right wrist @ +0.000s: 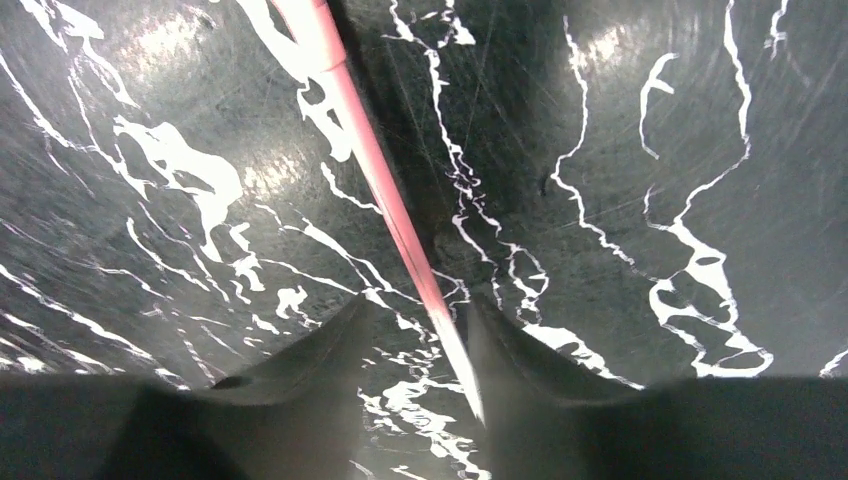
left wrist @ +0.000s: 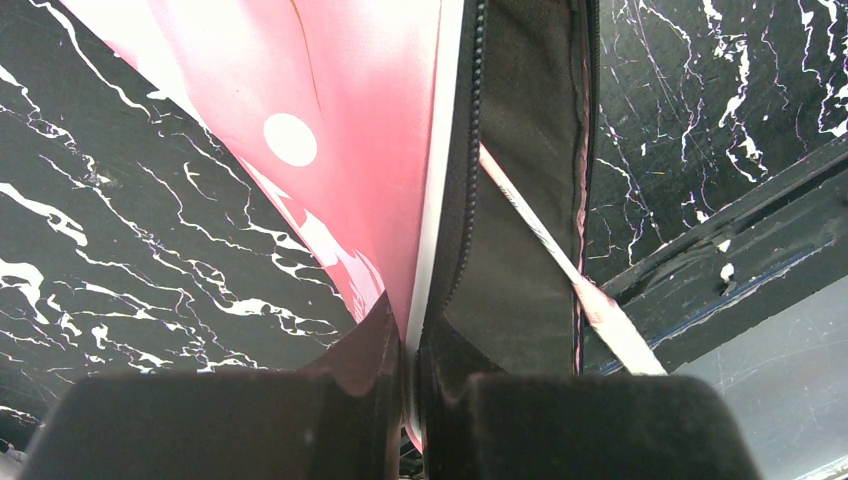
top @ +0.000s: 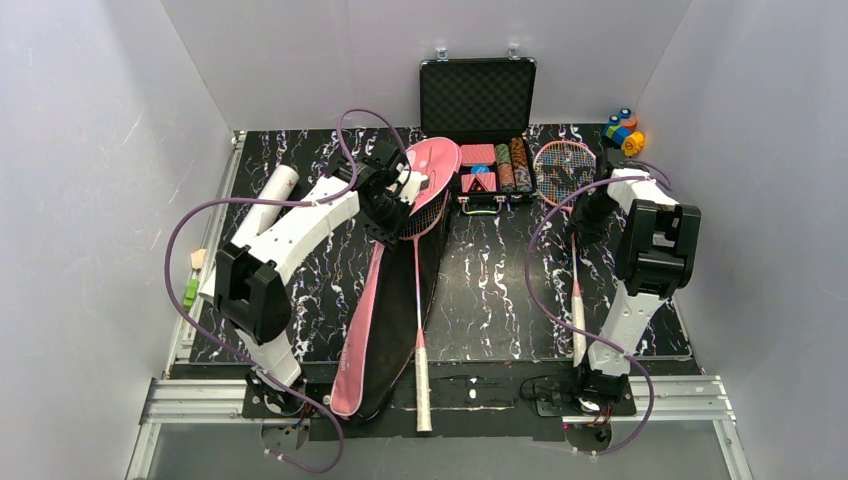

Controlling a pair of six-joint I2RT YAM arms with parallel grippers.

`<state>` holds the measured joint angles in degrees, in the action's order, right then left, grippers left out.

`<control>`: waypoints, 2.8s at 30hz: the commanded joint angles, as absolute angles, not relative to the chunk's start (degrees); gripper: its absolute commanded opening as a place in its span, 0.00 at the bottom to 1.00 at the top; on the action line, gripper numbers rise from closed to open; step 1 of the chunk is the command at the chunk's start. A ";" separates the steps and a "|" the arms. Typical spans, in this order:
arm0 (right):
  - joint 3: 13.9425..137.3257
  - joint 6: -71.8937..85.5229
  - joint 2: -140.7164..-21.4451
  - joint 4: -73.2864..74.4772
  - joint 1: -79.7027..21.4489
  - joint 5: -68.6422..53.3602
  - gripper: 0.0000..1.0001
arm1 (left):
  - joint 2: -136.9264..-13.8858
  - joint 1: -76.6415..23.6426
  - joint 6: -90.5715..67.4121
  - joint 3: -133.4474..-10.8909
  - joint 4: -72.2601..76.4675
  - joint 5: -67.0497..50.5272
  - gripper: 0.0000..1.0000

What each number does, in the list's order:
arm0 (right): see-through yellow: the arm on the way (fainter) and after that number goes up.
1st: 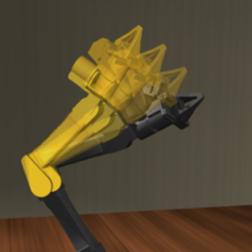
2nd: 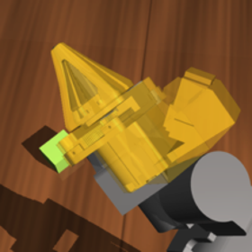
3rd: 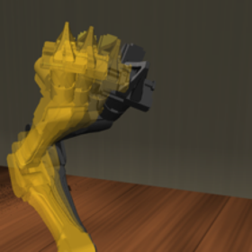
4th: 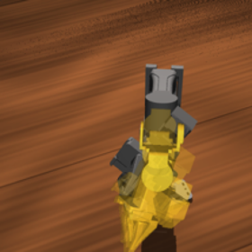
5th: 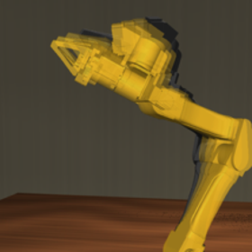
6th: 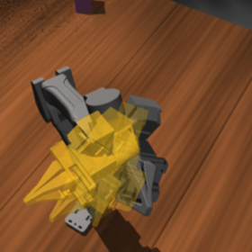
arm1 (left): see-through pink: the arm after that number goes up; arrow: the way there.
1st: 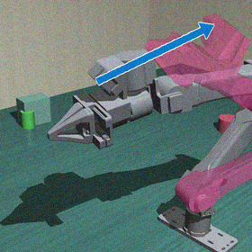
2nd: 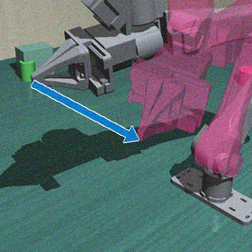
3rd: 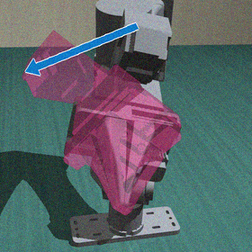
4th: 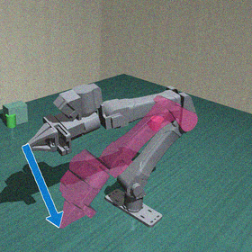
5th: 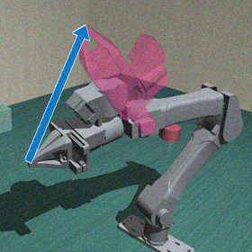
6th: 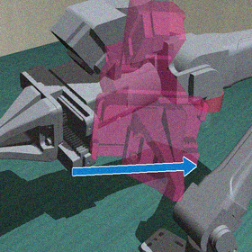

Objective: Pack up the badminton gear

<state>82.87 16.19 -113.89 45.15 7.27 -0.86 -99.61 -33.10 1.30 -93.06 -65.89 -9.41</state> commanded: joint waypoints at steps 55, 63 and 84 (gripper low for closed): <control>62.51 45.81 -56.87 68.48 -53.93 9.26 0.01 | -96.74 -32.68 2.51 -91.53 -62.14 -6.68 0.00; 62.03 56.41 -54.02 72.32 -67.01 12.94 0.01 | -97.46 -32.70 2.45 -92.35 -62.42 -6.12 0.00; 83.94 69.47 -69.59 91.48 -93.17 32.14 0.01 | -97.21 -32.61 3.05 -92.18 -62.75 -4.86 0.00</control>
<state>81.38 66.50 -67.46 87.15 -89.78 27.18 -98.61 -32.97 2.57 -90.35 -64.25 -5.10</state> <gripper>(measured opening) 0.120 0.037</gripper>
